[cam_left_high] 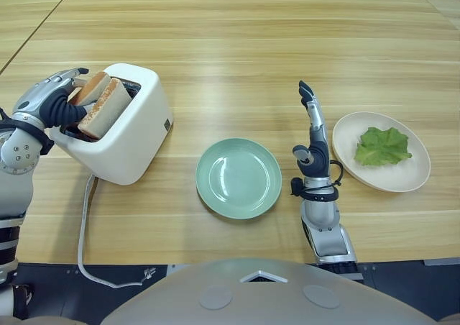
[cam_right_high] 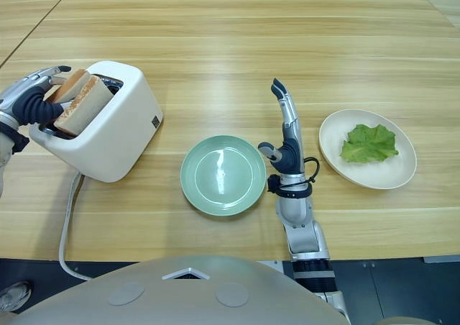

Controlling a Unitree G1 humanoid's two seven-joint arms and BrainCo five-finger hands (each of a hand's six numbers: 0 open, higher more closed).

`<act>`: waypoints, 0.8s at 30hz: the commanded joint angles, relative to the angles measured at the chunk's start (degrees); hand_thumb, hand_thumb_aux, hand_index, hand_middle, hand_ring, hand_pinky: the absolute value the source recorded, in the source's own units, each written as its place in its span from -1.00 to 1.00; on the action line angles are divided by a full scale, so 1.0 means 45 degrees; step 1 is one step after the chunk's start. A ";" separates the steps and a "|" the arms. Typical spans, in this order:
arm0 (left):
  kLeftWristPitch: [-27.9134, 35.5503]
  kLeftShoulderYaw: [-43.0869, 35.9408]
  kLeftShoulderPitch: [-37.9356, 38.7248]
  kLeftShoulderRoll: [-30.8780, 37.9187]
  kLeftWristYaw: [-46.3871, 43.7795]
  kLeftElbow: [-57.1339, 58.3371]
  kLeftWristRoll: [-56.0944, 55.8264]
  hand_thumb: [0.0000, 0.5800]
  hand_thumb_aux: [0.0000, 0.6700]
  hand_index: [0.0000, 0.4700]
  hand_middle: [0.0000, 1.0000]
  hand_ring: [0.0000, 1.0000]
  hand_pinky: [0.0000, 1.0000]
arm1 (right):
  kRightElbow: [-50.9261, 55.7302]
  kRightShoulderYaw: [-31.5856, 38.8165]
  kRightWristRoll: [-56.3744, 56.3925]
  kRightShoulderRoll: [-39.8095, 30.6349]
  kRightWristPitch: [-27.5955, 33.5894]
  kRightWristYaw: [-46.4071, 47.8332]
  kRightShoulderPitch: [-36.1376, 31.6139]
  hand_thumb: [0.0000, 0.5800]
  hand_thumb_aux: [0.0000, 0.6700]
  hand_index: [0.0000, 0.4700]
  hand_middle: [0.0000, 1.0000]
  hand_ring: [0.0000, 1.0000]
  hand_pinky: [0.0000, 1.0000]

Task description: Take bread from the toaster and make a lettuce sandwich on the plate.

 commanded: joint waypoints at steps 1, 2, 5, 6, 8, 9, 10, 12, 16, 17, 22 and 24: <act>-0.0327 0.0240 -0.0872 -0.0053 0.0500 -0.0540 -0.0056 1.00 1.00 1.00 -1.00 -1.00 -1.00 | -0.0074 0.0005 0.0160 0.0012 0.0212 0.0060 -0.0007 -1.00 -1.00 -1.00 -1.00 -1.00 -1.00; -0.0333 0.0300 -0.1239 -0.0019 0.0521 -0.0578 -0.0225 1.00 1.00 1.00 -1.00 -1.00 -1.00 | -0.0071 -0.0008 0.0149 0.0021 0.0222 0.0045 -0.0032 -1.00 -1.00 -1.00 -1.00 -1.00 -1.00; -0.0272 0.0430 -0.2167 0.0143 0.0090 -0.0691 -0.0913 1.00 1.00 1.00 -1.00 -1.00 -1.00 | -0.0010 -0.0026 0.0123 0.0054 0.0231 -0.0004 -0.0150 -1.00 -1.00 -1.00 -1.00 -1.00 -1.00; -0.0296 0.0446 -0.2439 0.0209 -0.0068 -0.0688 -0.1080 1.00 1.00 1.00 -1.00 -1.00 -1.00 | 0.0021 -0.0021 0.0108 0.0069 0.0227 -0.0023 -0.0195 -1.00 -1.00 -1.00 -1.00 -1.00 -1.00; -0.0222 0.0492 -0.3140 0.0274 -0.0462 -0.0687 -0.1675 1.00 1.00 1.00 -1.00 -1.00 -1.00 | 0.0054 -0.0027 0.0091 0.0088 0.0211 -0.0059 -0.0264 -1.00 -1.00 -1.00 -1.00 -1.00 -1.00; -0.0134 0.0494 -0.3482 0.0260 -0.0650 -0.0702 -0.2000 1.00 1.00 1.00 -1.00 -1.00 -1.00 | 0.0075 -0.0042 0.0083 0.0092 0.0201 -0.0084 -0.0307 -1.00 -1.00 -1.00 -1.00 -1.00 -1.00; 0.0007 0.0447 -0.3828 0.0175 -0.0902 -0.0778 -0.2469 1.00 1.00 1.00 -1.00 -1.00 -1.00 | 0.0095 -0.0086 0.0082 0.0087 0.0191 -0.0121 -0.0355 -1.00 -1.00 -1.00 -1.00 -1.00 -1.00; 0.0254 0.0361 -0.4321 -0.0015 -0.1295 -0.0872 -0.3267 1.00 1.00 1.00 -1.00 -1.00 -1.00 | 0.0179 -0.0180 0.0098 0.0059 0.0177 -0.0186 -0.0483 -1.00 -1.00 -1.00 -1.00 -1.00 -1.00; 0.0530 0.0324 -0.5265 -0.0420 -0.1526 -0.0838 -0.4557 1.00 1.00 1.00 -1.00 -1.00 -1.00 | 0.0448 -0.0300 0.0136 -0.0011 0.0143 -0.0309 -0.0797 -1.00 -1.00 -1.00 -1.00 -1.00 -1.00; 0.0668 0.0272 -0.5503 -0.0587 -0.1618 -0.0927 -0.4934 1.00 1.00 1.00 -1.00 -1.00 -1.00 | 0.0505 -0.0326 0.0124 -0.0031 0.0127 -0.0343 -0.0873 -1.00 -1.00 -1.00 -1.00 -1.00 -1.00; 0.2706 -0.0684 -0.6090 -0.2466 -0.2629 -0.1919 -0.8423 1.00 1.00 1.00 -1.00 -1.00 -1.00 | 0.0853 -0.1314 0.0403 -0.0691 0.0258 -0.0514 -0.1757 -1.00 -1.00 -1.00 -1.00 -1.00 -1.00; 0.3782 -0.1524 -0.6154 -0.3360 -0.2889 -0.2061 -0.9511 1.00 1.00 1.00 -1.00 -1.00 -1.00 | 0.1055 -0.2138 0.0732 -0.1276 0.0446 -0.0510 -0.2262 -1.00 -1.00 -1.00 -1.00 -1.00 -1.00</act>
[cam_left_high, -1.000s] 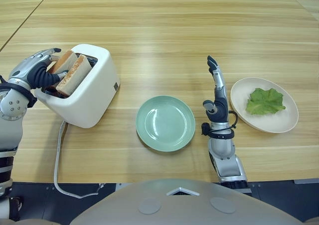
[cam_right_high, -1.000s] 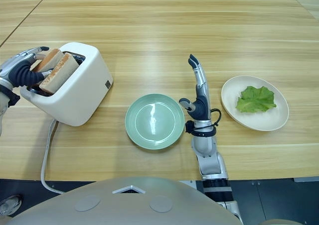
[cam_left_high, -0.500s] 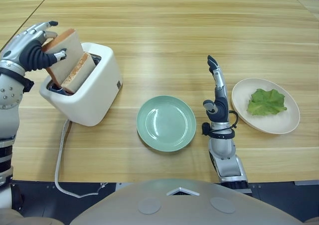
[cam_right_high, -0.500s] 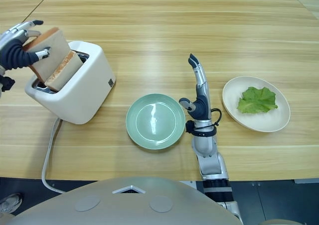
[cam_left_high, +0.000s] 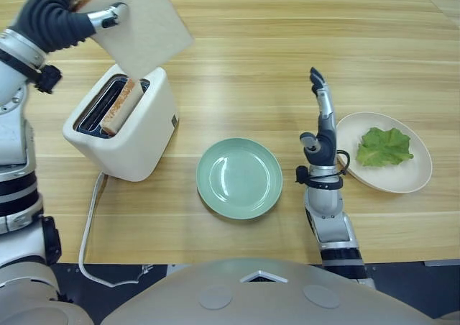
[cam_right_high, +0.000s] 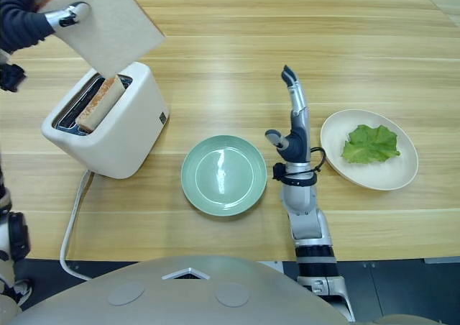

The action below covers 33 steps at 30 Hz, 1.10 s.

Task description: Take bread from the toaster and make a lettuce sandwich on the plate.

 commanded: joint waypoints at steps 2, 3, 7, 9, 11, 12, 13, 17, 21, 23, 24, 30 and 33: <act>0.2268 -0.2027 -0.0250 -0.1874 -0.0781 -0.0202 -0.2094 1.00 1.00 1.00 -1.00 -1.00 -1.00 | 0.0591 -0.1770 0.0917 -0.1337 0.0583 0.0042 -0.1182 -1.00 -1.00 -1.00 -1.00 -1.00 -1.00; 0.2538 -0.2456 -0.0244 -0.2141 -0.0972 -0.0037 -0.2298 1.00 1.00 1.00 -1.00 -1.00 -1.00 | 0.0686 -0.2024 0.1069 -0.1564 0.0687 0.0118 -0.1333 -1.00 -1.00 -1.00 -1.00 -1.00 -1.00; 0.2862 -0.4437 -0.0012 -0.3014 -0.1916 0.1231 -0.2206 1.00 1.00 1.00 -1.00 -1.00 -1.00 | 0.1420 -0.2631 0.1253 -0.2573 0.1211 0.0564 -0.1808 -1.00 -1.00 -1.00 -1.00 -1.00 -1.00; 0.2748 -0.5281 0.0127 -0.3267 -0.2244 0.1814 -0.1840 1.00 1.00 1.00 -1.00 -1.00 -1.00 | 0.1602 -0.2796 0.1226 -0.2959 0.1415 0.0738 -0.1845 -1.00 -1.00 -1.00 -1.00 -1.00 -1.00; 0.2706 -0.6113 0.0337 -0.3569 -0.2446 0.2304 -0.1474 1.00 1.00 1.00 -1.00 -1.00 -1.00 | 0.1626 -0.2935 0.0990 -0.3462 0.1590 0.0906 -0.1806 -1.00 -1.00 -1.00 -1.00 -1.00 -1.00; 0.2758 -0.6409 0.0431 -0.3666 -0.2495 0.2441 -0.1365 1.00 1.00 1.00 -1.00 -1.00 -1.00 | 0.1648 -0.2946 0.0843 -0.3715 0.1674 0.1007 -0.1796 -1.00 -1.00 -1.00 -1.00 -1.00 -1.00; 0.2856 -0.6702 0.0491 -0.3731 -0.2538 0.2575 -0.1228 1.00 1.00 1.00 -1.00 -1.00 -1.00 | 0.1699 -0.2922 0.0606 -0.4016 0.1848 0.1163 -0.1778 -1.00 -1.00 -1.00 -1.00 -1.00 -1.00; 0.3797 -0.7566 0.0816 -0.3692 -0.2906 0.2383 -0.1082 1.00 1.00 1.00 -1.00 -1.00 -1.00 | 0.2062 -0.3049 -0.1118 -0.5988 0.2934 0.1714 -0.1702 -1.00 -1.00 -1.00 -1.00 -1.00 -1.00; 0.4841 -0.8076 0.0982 -0.3550 -0.3064 0.1903 -0.0927 1.00 1.00 1.00 -1.00 -1.00 -1.00 | 0.2033 -0.3498 -0.2276 -0.8511 0.3448 0.2874 -0.1170 -1.00 -1.00 -1.00 -1.00 -1.00 -1.00; 0.5089 -0.8336 0.0944 -0.3491 -0.3075 0.1881 -0.0669 1.00 1.00 1.00 -1.00 -1.00 -1.00 | 0.2150 -0.3308 -0.3253 -0.9770 0.3596 0.3430 -0.0526 -1.00 -1.00 -1.00 -1.00 -1.00 -1.00; 0.5115 -0.8512 0.0935 -0.3451 -0.3053 0.1911 -0.0471 1.00 1.00 1.00 -1.00 -1.00 -1.00 | 0.2249 -0.3231 -0.3587 -1.0289 0.3616 0.3743 -0.0108 -1.00 -1.00 -1.00 -1.00 -1.00 -1.00; 0.4067 -0.9276 0.0910 -0.3401 -0.2477 0.2564 0.1258 -1.00 -1.00 -1.00 -1.00 -1.00 -1.00 | 0.3282 -0.2786 -0.4233 -1.1789 0.3484 0.4580 0.1375 -1.00 -1.00 -1.00 -1.00 -1.00 -1.00; 0.3528 -0.9090 0.0817 -0.3443 -0.2257 0.2672 0.1666 -1.00 -1.00 -1.00 -1.00 -1.00 -1.00 | 0.3651 -0.2158 -0.4272 -1.1930 0.3307 0.4868 0.1545 -1.00 -1.00 -1.00 -1.00 -1.00 -1.00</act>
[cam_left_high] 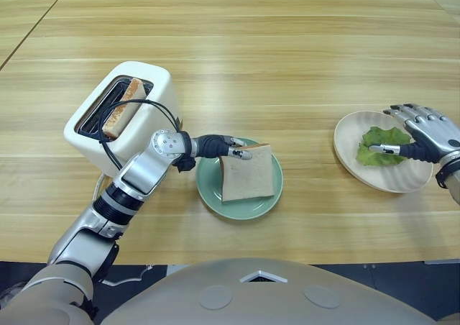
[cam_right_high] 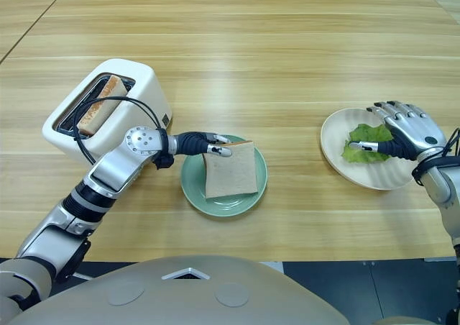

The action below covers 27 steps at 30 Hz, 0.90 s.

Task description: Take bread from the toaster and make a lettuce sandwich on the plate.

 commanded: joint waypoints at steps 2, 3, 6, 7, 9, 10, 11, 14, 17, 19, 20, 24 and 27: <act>-0.0766 0.0332 -0.0222 0.0071 0.0353 0.0122 0.0745 -1.00 -1.00 -1.00 -1.00 -1.00 -1.00 | 0.0632 0.1013 -0.0087 -0.0483 -0.0276 0.0454 0.0263 -1.00 -1.00 -1.00 -1.00 -1.00 -1.00; -0.0834 0.0588 -0.0318 0.0118 0.0401 -0.0039 0.0729 -1.00 -1.00 -1.00 -1.00 -1.00 -1.00 | 0.0762 0.1147 -0.0097 -0.0526 -0.0292 0.0412 0.0236 -1.00 -1.00 -1.00 -1.00 -1.00 -1.00; -0.1025 0.1518 -0.0684 0.0304 0.0678 -0.0648 0.0669 -1.00 -1.00 -1.00 -1.00 -1.00 -1.00 | 0.1380 0.1723 -0.0302 -0.0537 -0.0403 0.0152 -0.0130 -1.00 -1.00 -1.00 -1.00 -1.00 -1.00; -0.1094 0.1898 -0.0863 0.0347 0.0801 -0.0835 0.0631 -1.00 -1.00 -1.00 -1.00 -1.00 -1.00 | 0.1653 0.1927 -0.0336 -0.0526 -0.0454 0.0054 -0.0275 -1.00 -1.00 -1.00 -1.00 -1.00 -1.00; -0.1455 0.2834 -0.1247 0.0442 0.1089 -0.1373 0.0472 -1.00 -1.00 -1.00 -1.00 -1.00 -1.00 | 0.2463 0.2389 -0.0405 -0.0487 -0.0599 -0.0149 -0.0638 -0.36 -0.65 -0.65 -1.00 -1.00 -1.00; -0.1578 0.3386 -0.1416 0.0492 0.1213 -0.1744 0.0297 -1.00 -1.00 -1.00 -1.00 -1.00 -1.00 | 0.2866 0.2584 -0.0454 -0.0497 -0.0647 -0.0311 -0.0818 -0.02 -0.43 -0.43 -1.00 -1.00 -1.00; -0.1617 0.3858 -0.1503 0.0552 0.1270 -0.2113 0.0114 -1.00 -1.00 -1.00 -1.00 -1.00 -1.00 | 0.3188 0.2745 -0.0483 -0.0541 -0.0667 -0.0497 -0.0976 0.34 -0.15 -0.15 -1.00 -1.00 -1.00; -0.1610 0.4854 -0.1305 0.0783 0.1331 -0.3131 -0.0218 -1.00 -1.00 -1.00 -1.00 -1.00 -1.00 | 0.3863 0.3225 -0.0942 -0.0721 -0.0580 -0.1316 -0.1491 0.92 0.60 0.60 -1.00 -1.00 -1.00; -0.1672 0.5150 -0.0965 0.0832 0.1338 -0.3485 -0.0408 -1.00 -1.00 -1.00 -1.00 -1.00 -1.00 | 0.4006 0.3576 -0.1303 -0.0812 -0.0517 -0.2156 -0.1811 1.00 1.00 1.00 -1.00 -1.00 -1.00; -0.1771 0.5136 -0.0787 0.0765 0.1365 -0.3426 -0.0414 -1.00 -1.00 -1.00 -1.00 -1.00 -1.00 | 0.3690 0.3579 -0.1064 -0.0757 -0.0711 -0.2403 -0.1836 1.00 1.00 1.00 -1.00 -1.00 -1.00; -0.1873 0.5113 -0.0713 0.0730 0.1406 -0.3309 -0.0369 -1.00 -1.00 -1.00 -1.00 -1.00 -1.00 | 0.3444 0.3529 -0.0855 -0.0700 -0.0875 -0.2471 -0.1804 1.00 1.00 1.00 -1.00 -1.00 -1.00; -0.2166 0.5624 -0.0710 0.0787 0.1648 -0.3069 -0.0452 -1.00 -1.00 -1.00 -1.00 -1.00 -1.00 | 0.1123 0.2734 0.0657 -0.0436 -0.1632 -0.2395 -0.1196 1.00 1.00 1.00 -1.00 -1.00 -1.00; -0.2237 0.6666 -0.0835 0.1032 0.1930 -0.3156 -0.0745 -1.00 -1.00 -1.00 -1.00 -1.00 -1.00 | -0.2018 0.2200 0.2105 -0.0045 -0.1812 -0.1463 -0.0553 1.00 1.00 1.00 -1.00 -1.00 -1.00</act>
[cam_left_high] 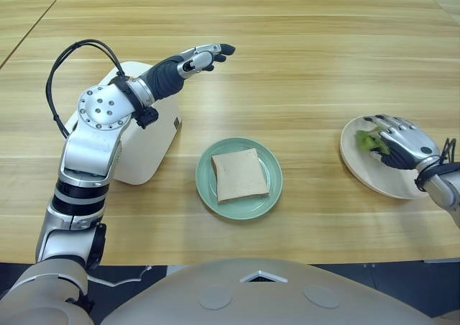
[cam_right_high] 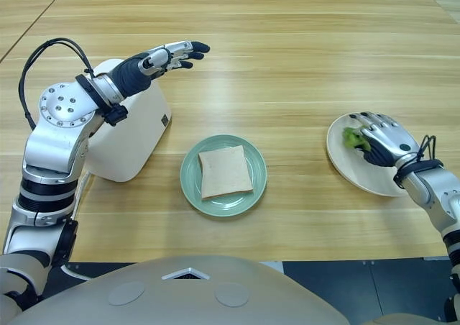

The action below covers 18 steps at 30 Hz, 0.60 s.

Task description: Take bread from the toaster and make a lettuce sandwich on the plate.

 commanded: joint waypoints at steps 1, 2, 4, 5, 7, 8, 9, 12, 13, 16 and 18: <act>-0.0072 0.1440 -0.0126 0.0385 0.0422 -0.0053 -0.0294 -1.00 -1.00 -1.00 -1.00 -1.00 -1.00 | -0.3838 -0.0372 0.1756 0.0661 -0.0207 0.1361 0.0673 1.00 1.00 1.00 -1.00 -1.00 -1.00; -0.0101 0.1774 -0.0135 0.0481 0.0533 -0.0101 -0.0315 -1.00 -1.00 -1.00 -1.00 -1.00 -1.00 | -0.4625 -0.0169 0.2057 0.0910 -0.0150 0.1787 0.0711 1.00 1.00 1.00 -1.00 -1.00 -1.00; -0.0231 0.2353 -0.0167 0.0795 0.0796 -0.0168 -0.0125 -1.00 -1.00 -1.00 -1.00 -1.00 -1.00 | -0.5916 0.0740 0.2244 0.1644 -0.0213 0.2561 0.0623 1.00 1.00 1.00 -1.00 -1.00 -1.00; -0.0302 0.2566 -0.0169 0.0973 0.0919 -0.0212 0.0011 -1.00 -1.00 -1.00 -1.00 -1.00 -1.00 | -0.6404 0.1273 0.2324 0.2086 -0.0223 0.2957 0.0538 1.00 1.00 1.00 -1.00 -1.00 -1.00; -0.0318 0.2929 -0.0138 0.1251 0.1124 -0.0389 0.0113 -1.00 -1.00 -1.00 -1.00 -1.00 -1.00 | -0.6842 0.2367 0.2195 0.2980 -0.0298 0.3570 0.0224 1.00 1.00 1.00 -1.00 -1.00 -1.00; -0.0287 0.3011 -0.0132 0.1325 0.1203 -0.0470 0.0109 -1.00 -1.00 -1.00 -1.00 -1.00 -1.00 | -0.6823 0.2852 0.2029 0.3408 -0.0343 0.3775 0.0045 1.00 1.00 1.00 -1.00 -1.00 -1.00; -0.0276 0.3023 -0.0145 0.1364 0.1262 -0.0499 0.0090 -1.00 -1.00 -1.00 -1.00 -1.00 -1.00 | -0.6776 0.3210 0.1837 0.3750 -0.0376 0.3902 -0.0072 1.00 1.00 1.00 -1.00 -1.00 -1.00; -0.0296 0.3016 -0.0073 0.1415 0.1357 -0.0444 0.0014 -1.00 -1.00 -1.00 -1.00 -1.00 -1.00 | -0.6505 0.4253 0.1209 0.4809 -0.0533 0.4088 -0.0354 1.00 1.00 1.00 -1.00 -1.00 -1.00; -0.0319 0.2987 -0.0043 0.1408 0.1374 -0.0383 0.0005 -1.00 -1.00 -1.00 -1.00 -1.00 -1.00 | -0.6504 0.4525 0.1111 0.5079 -0.0574 0.4142 -0.0365 1.00 1.00 1.00 -1.00 -1.00 -1.00; -0.0384 0.2911 0.0093 0.1404 0.1406 -0.0260 0.0044 -1.00 -1.00 -1.00 -1.00 -1.00 -1.00 | -0.6419 0.4951 0.0785 0.5550 -0.0615 0.4217 -0.0387 1.00 1.00 1.00 -1.00 -1.00 -1.00; -0.0412 0.2944 0.0183 0.1396 0.1441 -0.0194 0.0042 -1.00 -1.00 -1.00 -1.00 -1.00 -1.00 | -0.6292 0.4941 0.0630 0.5840 -0.0607 0.4084 -0.0517 1.00 1.00 1.00 -1.00 -1.00 -1.00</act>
